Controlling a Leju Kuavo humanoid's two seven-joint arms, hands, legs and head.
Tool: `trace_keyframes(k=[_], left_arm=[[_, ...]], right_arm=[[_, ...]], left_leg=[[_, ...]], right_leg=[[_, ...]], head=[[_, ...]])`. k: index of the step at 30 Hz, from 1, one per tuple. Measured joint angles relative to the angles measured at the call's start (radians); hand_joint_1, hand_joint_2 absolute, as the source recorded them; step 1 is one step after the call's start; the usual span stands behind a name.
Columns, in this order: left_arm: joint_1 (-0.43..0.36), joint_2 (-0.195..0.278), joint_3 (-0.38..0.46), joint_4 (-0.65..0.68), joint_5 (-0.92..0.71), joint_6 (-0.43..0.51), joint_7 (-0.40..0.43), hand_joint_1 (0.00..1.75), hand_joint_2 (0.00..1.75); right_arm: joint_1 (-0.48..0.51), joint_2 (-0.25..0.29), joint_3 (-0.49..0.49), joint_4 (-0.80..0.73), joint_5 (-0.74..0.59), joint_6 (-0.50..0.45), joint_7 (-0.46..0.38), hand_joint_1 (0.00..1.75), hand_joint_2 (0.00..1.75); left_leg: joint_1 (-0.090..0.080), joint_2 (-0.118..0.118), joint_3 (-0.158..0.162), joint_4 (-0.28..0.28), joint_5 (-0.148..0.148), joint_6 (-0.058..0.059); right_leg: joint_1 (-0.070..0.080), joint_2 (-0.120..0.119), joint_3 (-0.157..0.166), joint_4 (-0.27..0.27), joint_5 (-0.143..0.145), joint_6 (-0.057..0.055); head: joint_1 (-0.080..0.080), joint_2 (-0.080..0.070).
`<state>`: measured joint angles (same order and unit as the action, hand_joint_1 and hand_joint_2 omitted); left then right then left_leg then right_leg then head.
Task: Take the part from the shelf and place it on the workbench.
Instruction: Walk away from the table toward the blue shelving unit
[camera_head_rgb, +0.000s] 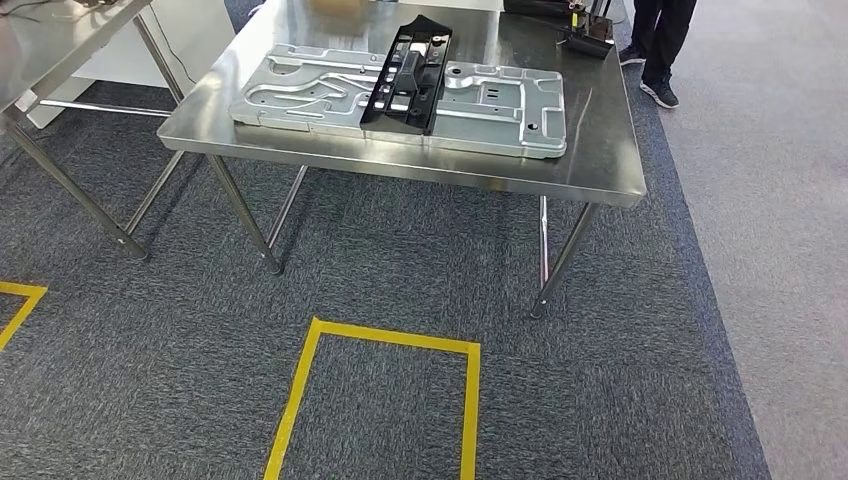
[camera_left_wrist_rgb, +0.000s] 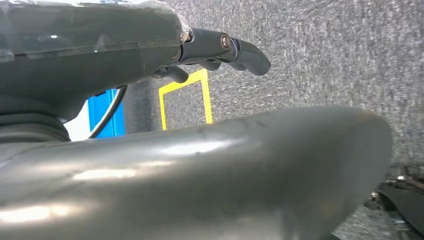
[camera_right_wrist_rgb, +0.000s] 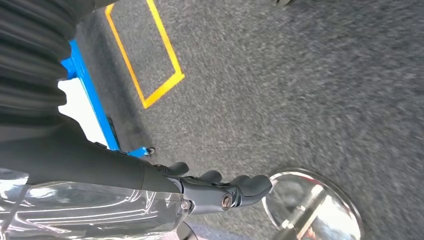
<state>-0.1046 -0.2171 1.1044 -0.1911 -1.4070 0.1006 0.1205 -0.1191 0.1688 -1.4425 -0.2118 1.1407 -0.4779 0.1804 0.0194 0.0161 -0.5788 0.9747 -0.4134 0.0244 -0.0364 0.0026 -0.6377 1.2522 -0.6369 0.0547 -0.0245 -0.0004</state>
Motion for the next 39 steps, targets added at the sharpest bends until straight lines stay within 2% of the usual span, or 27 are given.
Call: trace_keyframes(k=[1, 2, 4, 6, 9, 10, 12, 14, 15, 16, 17, 19, 20, 21, 22, 24, 25, 26, 27, 29, 30, 31, 32, 34, 36, 37, 39], left_arm=[[0.000, 0.000, 0.000, 0.000, 0.000, 0.000, 0.000, 0.00, 0.00], [0.000, 0.000, 0.000, 0.000, 0.001, 0.000, 0.000, 0.00, 0.00], [0.000, -0.001, 0.000, 0.000, 0.001, 0.000, 0.000, 0.00, 0.00], [-0.001, -0.002, 0.000, 0.000, 0.002, 0.000, -0.001, 0.00, 0.00], [-0.001, -0.002, 0.000, 0.000, 0.002, 0.000, -0.001, 0.00, 0.00], [-0.001, -0.002, 0.000, 0.000, 0.002, 0.000, -0.001, 0.00, 0.00], [0.001, -0.002, 0.000, 0.000, 0.002, 0.000, -0.001, 0.00, 0.00], [0.002, -0.001, 0.000, 0.000, 0.002, 0.000, -0.001, 0.00, 0.00], [0.002, -0.001, 0.000, 0.000, 0.002, 0.000, -0.001, 0.00, 0.00], [0.002, -0.001, 0.000, 0.000, 0.002, 0.000, -0.001, 0.00, 0.00], [0.002, -0.001, 0.000, 0.000, 0.002, 0.000, -0.001, 0.00, 0.00], [-0.001, -0.001, 0.000, 0.000, 0.002, 0.001, 0.000, 0.00, 0.00], [-0.003, 0.000, 0.000, 0.000, 0.002, 0.002, 0.000, 0.00, 0.00], [-0.006, 0.000, 0.000, 0.000, 0.002, 0.003, 0.000, 0.00, 0.00], [-0.008, 0.001, 0.000, 0.000, 0.002, 0.004, -0.001, 0.00, 0.00], [-0.008, 0.001, 0.000, 0.000, 0.001, 0.006, -0.002, 0.00, 0.00], [-0.006, 0.001, 0.000, 0.000, 0.001, 0.007, -0.003, 0.00, 0.00], [-0.005, 0.001, 0.000, -0.001, 0.001, 0.008, -0.004, 0.00, 0.00], [-0.004, 0.002, 0.000, -0.001, 0.001, 0.011, -0.005, 0.00, 0.00], [-0.003, 0.002, 0.000, 0.000, 0.001, 0.014, -0.007, 0.00, 0.00], [-0.002, 0.001, 0.000, 0.000, 0.001, 0.014, -0.008, 0.00, 0.00], [-0.001, 0.001, 0.000, 0.000, 0.001, 0.015, -0.009, 0.00, 0.00], [0.000, 0.001, 0.000, 0.000, 0.001, 0.015, -0.010, 0.00, 0.00], [0.001, -0.001, 0.000, 0.000, 0.001, 0.015, -0.013, 0.00, 0.00], [0.000, -0.002, 0.000, 0.000, 0.002, 0.015, -0.016, 0.00, 0.00], [0.000, -0.002, 0.000, 0.000, 0.002, 0.015, -0.017, 0.00, 0.00], [-0.001, -0.002, 0.000, 0.000, 0.003, 0.015, -0.018, 0.00, 0.00]], right_arm=[[0.000, 0.000, 0.000, 0.000, -0.002, 0.000, -0.003, 0.00, 1.75], [0.000, 0.000, 0.000, 0.001, -0.003, 0.000, -0.007, 0.00, 1.75], [-0.004, -0.002, 0.000, 0.001, -0.005, 0.002, -0.014, 0.00, 0.87], [-0.007, -0.003, 0.000, 0.001, -0.005, 0.005, -0.019, 0.00, 0.00], [-0.010, -0.003, 0.000, 0.002, -0.006, 0.008, -0.025, 0.00, 0.00], [-0.011, -0.003, 0.000, 0.002, -0.006, 0.009, -0.026, 0.00, 0.00], [-0.013, -0.003, 0.000, 0.002, -0.007, 0.010, -0.028, 0.00, 0.00], [-0.012, -0.004, -0.001, 0.002, -0.007, 0.011, -0.029, 0.00, 0.00], [-0.012, -0.004, -0.001, 0.002, -0.007, 0.012, -0.029, 0.00, 0.00], [-0.012, -0.004, -0.001, 0.002, -0.007, 0.013, -0.029, 0.00, 0.00], [-0.012, -0.004, -0.002, 0.002, -0.007, 0.015, -0.030, 0.00, 0.00], [-0.013, -0.003, -0.002, 0.003, -0.007, 0.017, -0.031, 0.00, 0.00], [-0.014, -0.003, -0.002, 0.004, -0.007, 0.018, -0.032, 0.00, 0.00], [-0.014, -0.002, -0.002, 0.005, -0.007, 0.018, -0.034, 0.00, 0.00], [-0.015, -0.002, -0.002, 0.005, -0.009, 0.018, -0.036, 0.00, 0.00], [-0.015, -0.002, -0.005, 0.006, -0.015, 0.017, -0.043, 0.00, 0.00], [-0.015, -0.002, -0.006, 0.006, -0.021, 0.016, -0.049, 0.00, 0.00], [-0.014, -0.003, -0.008, 0.006, -0.026, 0.016, -0.055, 0.00, 0.00], [-0.013, -0.003, -0.010, 0.006, -0.032, 0.015, -0.062, 0.00, 0.00], [-0.013, -0.004, -0.013, 0.006, -0.038, 0.014, -0.072, 0.00, 0.00], [-0.012, -0.004, -0.014, 0.007, -0.039, 0.014, -0.074, 0.00, 0.00], [-0.012, -0.005, -0.014, 0.007, -0.040, 0.014, -0.076, 0.00, 0.00], [-0.012, -0.006, -0.014, 0.007, -0.041, 0.014, -0.078, 0.00, 0.00], [-0.012, -0.009, -0.014, 0.007, -0.042, 0.014, -0.079, 0.00, 0.00], [-0.015, -0.011, -0.014, 0.007, -0.043, 0.013, -0.080, 0.00, 0.00], [-0.016, -0.011, -0.015, 0.007, -0.043, 0.012, -0.080, 0.00, 0.00], [-0.016, -0.011, -0.015, 0.007, -0.043, 0.010, -0.080, 0.00, 0.00]], left_leg=[[0.000, 0.000, -0.010, 0.005, 0.003, -0.001], [0.000, 0.000, -0.022, 0.013, 0.007, -0.003], [0.000, 0.000, -0.040, 0.030, 0.012, -0.010], [-0.001, -0.001, -0.048, 0.042, 0.019, -0.022], [0.001, -0.003, -0.055, 0.041, 0.034, -0.044], [0.002, -0.004, -0.062, 0.048, 0.021, -0.049], [0.004, -0.006, -0.088, 0.122, -0.065, -0.056], [0.004, -0.007, -0.115, 0.251, -0.168, -0.061], [0.004, -0.007, -0.117, 0.301, -0.188, -0.061], [0.004, -0.007, -0.105, 0.325, -0.185, -0.059], [0.003, -0.007, -0.074, 0.310, -0.162, -0.055], [-0.001, -0.008, 0.038, 0.188, -0.124, -0.039], [-0.005, -0.009, 0.103, 0.101, -0.126, -0.030], [-0.010, -0.009, 0.149, 0.034, -0.135, -0.024], [-0.015, -0.009, 0.176, -0.010, -0.146, -0.019], [-0.018, -0.006, 0.176, -0.030, -0.141, -0.010], [-0.017, -0.005, 0.171, -0.033, -0.133, -0.002], [-0.016, -0.003, 0.165, -0.036, -0.122, 0.006], [-0.015, -0.001, 0.156, -0.039, -0.110, 0.013], [-0.019, 0.003, 0.133, -0.037, -0.092, 0.018], [-0.020, 0.005, 0.121, -0.035, -0.084, 0.017], [-0.021, 0.009, 0.109, -0.031, -0.078, 0.016], [-0.020, 0.012, 0.098, -0.026, -0.073, 0.015], [-0.019, 0.017, 0.081, -0.010, -0.070, 0.010], [-0.022, 0.020, 0.066, 0.007, -0.071, 0.001], [-0.023, 0.021, 0.062, 0.013, -0.071, -0.004], [-0.025, 0.023, 0.060, 0.015, -0.069, -0.014]], right_leg=[[0.000, 0.000, 0.012, -0.004, 0.008, 0.002], [-0.001, -0.001, 0.045, -0.048, 0.032, 0.003], [0.001, -0.002, 0.132, -0.181, 0.075, 0.000], [0.007, -0.002, 0.169, -0.245, 0.094, -0.013], [0.011, -0.001, 0.150, -0.247, 0.111, -0.040], [0.010, -0.002, 0.140, -0.249, 0.121, -0.049], [0.007, -0.005, 0.112, -0.252, 0.147, -0.063], [0.011, -0.006, 0.081, -0.251, 0.171, -0.067], [0.014, -0.006, 0.065, -0.250, 0.183, -0.068], [0.016, -0.006, 0.048, -0.249, 0.195, -0.067], [0.019, -0.006, 0.033, -0.249, 0.207, -0.066], [0.022, -0.005, 0.006, -0.247, 0.230, -0.062], [0.024, -0.005, -0.003, -0.247, 0.241, -0.058], [0.025, -0.005, -0.007, -0.247, 0.252, -0.053], [0.024, -0.006, -0.009, -0.248, 0.261, -0.047], [0.022, -0.008, -0.010, -0.253, 0.276, -0.033], [0.019, -0.008, -0.014, -0.247, 0.266, -0.027], [0.018, -0.007, -0.021, -0.228, 0.239, -0.024], [0.017, -0.006, -0.033, -0.188, 0.194, -0.021], [0.016, -0.005, -0.068, -0.062, 0.098, -0.018], [0.015, -0.004, -0.079, -0.003, 0.077, -0.015], [0.015, -0.005, -0.078, 0.028, 0.079, -0.014], [0.015, -0.005, -0.058, 0.024, 0.098, -0.013], [0.014, -0.011, 0.032, -0.091, 0.140, -0.015], [0.018, -0.020, 0.113, -0.213, 0.144, -0.022], [0.020, -0.022, 0.129, -0.242, 0.136, -0.028], [0.022, -0.020, 0.129, -0.253, 0.134, -0.039]], head=[[0.000, 0.000], [0.000, 0.000], [0.000, 0.000], [0.000, 0.000], [0.000, 0.000], [0.000, 0.000], [0.000, 0.000], [-0.001, 0.000], [-0.001, 0.000], [-0.001, 0.000], [-0.001, 0.000], [-0.001, 0.000], [-0.001, 0.000], [0.000, 0.000], [0.000, 0.000], [0.000, 0.000], [0.000, 0.000], [0.000, 0.000], [0.000, 0.000], [0.000, 0.000], [0.000, 0.000], [0.000, 0.000], [0.000, 0.000], [0.000, 0.000], [0.000, 0.000], [0.000, 0.000], [0.000, 0.000]])
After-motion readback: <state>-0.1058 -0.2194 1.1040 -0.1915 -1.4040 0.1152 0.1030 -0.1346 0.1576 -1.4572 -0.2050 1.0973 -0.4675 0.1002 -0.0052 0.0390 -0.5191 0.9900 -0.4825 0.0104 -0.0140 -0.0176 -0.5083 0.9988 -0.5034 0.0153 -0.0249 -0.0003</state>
